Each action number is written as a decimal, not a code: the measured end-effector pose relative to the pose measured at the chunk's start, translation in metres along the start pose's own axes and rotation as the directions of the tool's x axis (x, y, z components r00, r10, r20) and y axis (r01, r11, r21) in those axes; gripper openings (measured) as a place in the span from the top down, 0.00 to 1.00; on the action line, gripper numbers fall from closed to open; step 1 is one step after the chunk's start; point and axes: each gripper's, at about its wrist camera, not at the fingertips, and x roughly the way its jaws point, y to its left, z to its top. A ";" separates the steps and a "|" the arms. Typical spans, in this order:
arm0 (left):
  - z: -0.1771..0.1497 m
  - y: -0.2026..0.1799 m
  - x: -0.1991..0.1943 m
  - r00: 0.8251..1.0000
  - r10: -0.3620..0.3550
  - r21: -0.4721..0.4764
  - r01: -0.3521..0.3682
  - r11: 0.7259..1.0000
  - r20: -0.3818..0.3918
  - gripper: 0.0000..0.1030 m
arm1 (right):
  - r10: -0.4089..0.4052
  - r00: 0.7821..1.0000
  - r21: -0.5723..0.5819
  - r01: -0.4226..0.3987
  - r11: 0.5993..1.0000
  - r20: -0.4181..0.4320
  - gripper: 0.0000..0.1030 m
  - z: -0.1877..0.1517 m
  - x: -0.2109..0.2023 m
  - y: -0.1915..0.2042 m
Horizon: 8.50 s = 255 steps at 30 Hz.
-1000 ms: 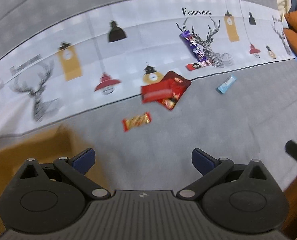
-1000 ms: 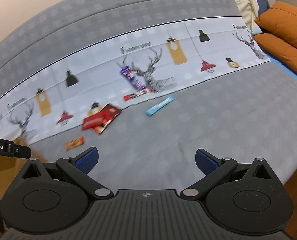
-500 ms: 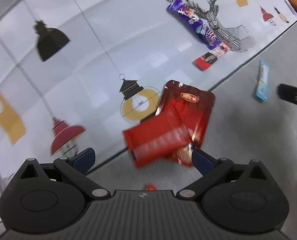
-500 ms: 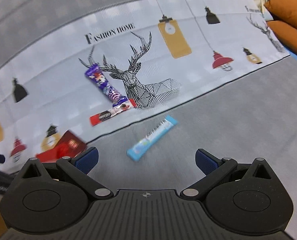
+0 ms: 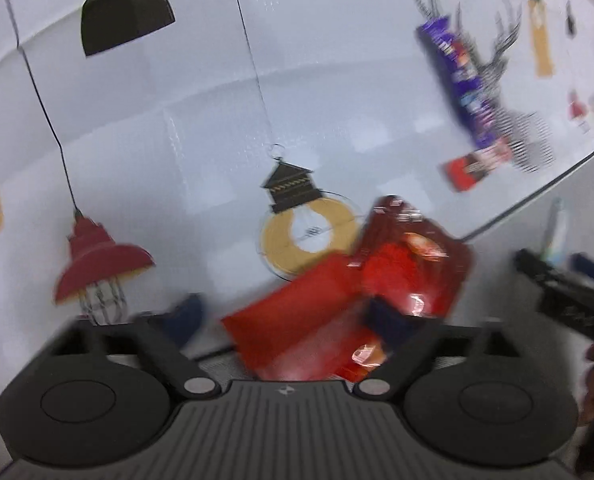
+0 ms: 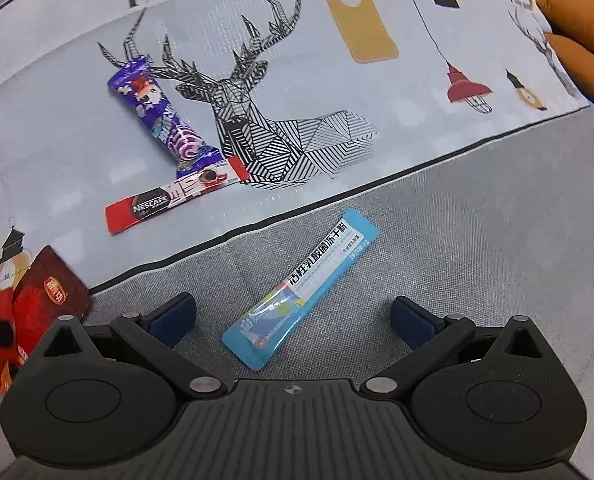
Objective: Organize snacks
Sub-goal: 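Move the left tool to the red packet while the right tool reaches the blue stick pack, then grasp the red packet with the left tool while the right tool grasps the blue stick pack, then carry the red packet with the left tool while the right tool carries the blue stick into the box, then open the left tool in the box while the right tool releases the blue stick, then lift both tools away from the box, then grasp the red coffee pouch with the left tool while the right tool grasps the purple candy bar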
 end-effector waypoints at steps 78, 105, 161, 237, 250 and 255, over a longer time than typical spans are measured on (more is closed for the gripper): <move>-0.385 0.164 -0.386 0.946 0.126 -0.460 0.028 0.887 0.299 0.97 | 0.539 0.840 -0.496 -0.496 0.712 -0.066 0.81 -0.227 -0.443 0.194; -0.368 0.184 -0.341 0.968 0.135 -0.461 -0.022 0.887 0.213 0.97 | 0.505 0.851 -0.486 -0.505 0.713 -0.143 0.81 -0.226 -0.402 0.223; -0.462 0.105 -0.396 0.904 0.372 -0.409 -0.264 0.874 0.210 0.00 | 0.513 0.848 -0.484 -0.507 0.713 -0.132 0.02 -0.264 -0.476 0.185; -0.247 -0.042 -0.314 0.939 0.248 -0.122 -0.224 0.967 0.239 0.00 | 0.206 0.971 -0.067 -0.199 0.978 0.119 0.00 -0.177 -0.392 -0.049; -0.092 -0.076 -0.110 0.992 0.090 0.024 -0.093 0.995 0.085 0.00 | 0.127 0.978 -0.052 -0.120 0.991 0.167 0.00 -0.052 -0.215 -0.074; -0.046 -0.075 -0.041 0.989 0.142 0.014 -0.142 0.990 0.035 0.00 | 0.179 0.966 -0.116 -0.159 0.980 0.186 0.00 0.009 -0.133 -0.051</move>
